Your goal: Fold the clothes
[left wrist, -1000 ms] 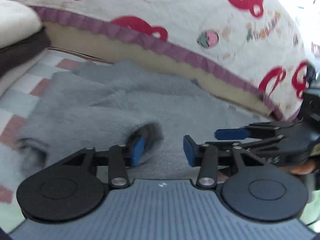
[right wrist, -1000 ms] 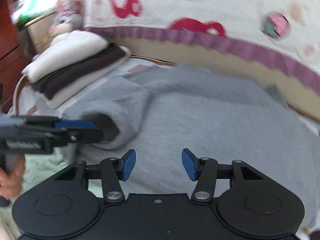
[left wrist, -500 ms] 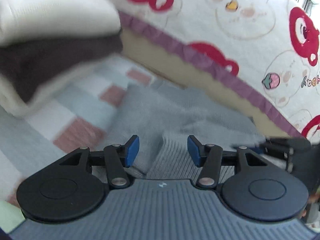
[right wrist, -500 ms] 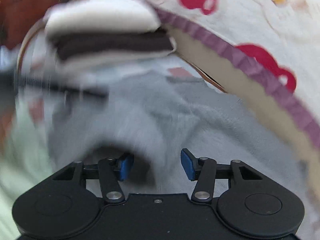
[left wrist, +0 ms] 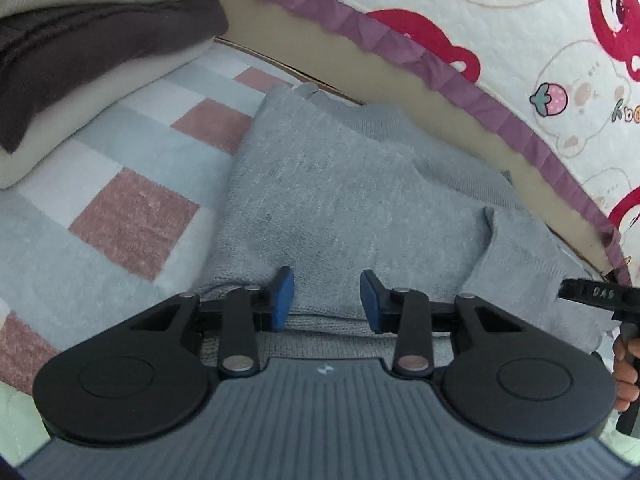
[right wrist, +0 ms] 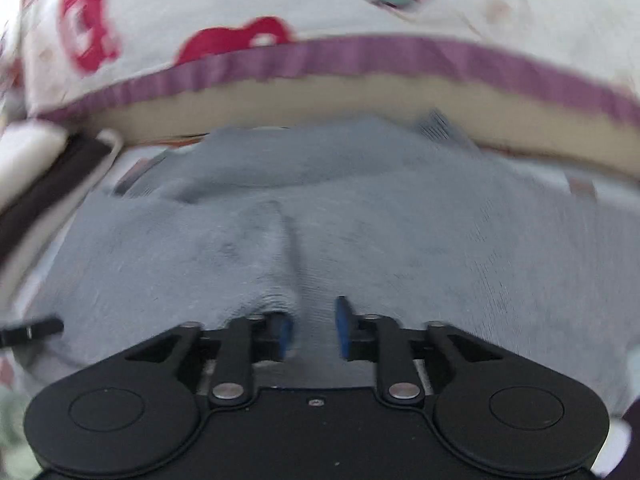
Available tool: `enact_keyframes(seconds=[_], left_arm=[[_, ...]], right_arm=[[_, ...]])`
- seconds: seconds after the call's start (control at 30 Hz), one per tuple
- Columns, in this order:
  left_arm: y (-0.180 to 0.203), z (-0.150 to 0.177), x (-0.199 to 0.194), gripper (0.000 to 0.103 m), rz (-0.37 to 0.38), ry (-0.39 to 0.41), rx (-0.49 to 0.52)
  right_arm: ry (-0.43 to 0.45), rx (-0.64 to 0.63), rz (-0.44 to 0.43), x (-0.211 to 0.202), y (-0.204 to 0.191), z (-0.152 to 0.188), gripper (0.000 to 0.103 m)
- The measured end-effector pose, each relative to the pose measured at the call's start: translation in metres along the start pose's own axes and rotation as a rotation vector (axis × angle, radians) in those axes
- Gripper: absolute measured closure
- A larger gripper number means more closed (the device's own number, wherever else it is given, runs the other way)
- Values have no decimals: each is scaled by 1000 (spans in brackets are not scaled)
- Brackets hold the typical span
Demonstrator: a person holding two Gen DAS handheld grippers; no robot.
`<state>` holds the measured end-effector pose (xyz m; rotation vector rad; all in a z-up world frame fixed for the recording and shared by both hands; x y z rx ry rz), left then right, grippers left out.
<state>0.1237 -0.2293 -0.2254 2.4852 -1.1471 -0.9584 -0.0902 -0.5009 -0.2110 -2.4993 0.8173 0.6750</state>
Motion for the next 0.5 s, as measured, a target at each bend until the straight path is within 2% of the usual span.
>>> enact_keyframes(seconds=[0.1,0.17,0.2,0.3,0.37,0.43,0.5], left_arm=[[0,2,1,67,-20,-17,10],[1,4,2,70,-34,-29,17],[1,5,3,74,-39,-34,19],[-3,3,3,78,-34,-39,-9],[-5,3,3,79,-32,-44,-23],[2,5,7,79,-45,-65,26],[15,8,8,79,-82,-71,164]], right_arm=[[0,21,-22,-3,3,-2,70],[21,43,-37,-8,9,-3,64],[49,84,-48,-11,15,-5,64],[140,195,-86,-21,34,-11,64],[199,211,-90,-28,42,-17,64],[221,316,-60,-33,57,-20,64],[234,544,-38,-38,85,-17,64]])
Point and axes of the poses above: each gripper's, at about its wrist camera, not at the fingertips, and x roughly the way its jaws point, y to its right, z to its underside, the point moved 5 cm from there along x, roughly the way its jaws point, and after that the axes turned 13 degrees about y, right-handed, at the moved point
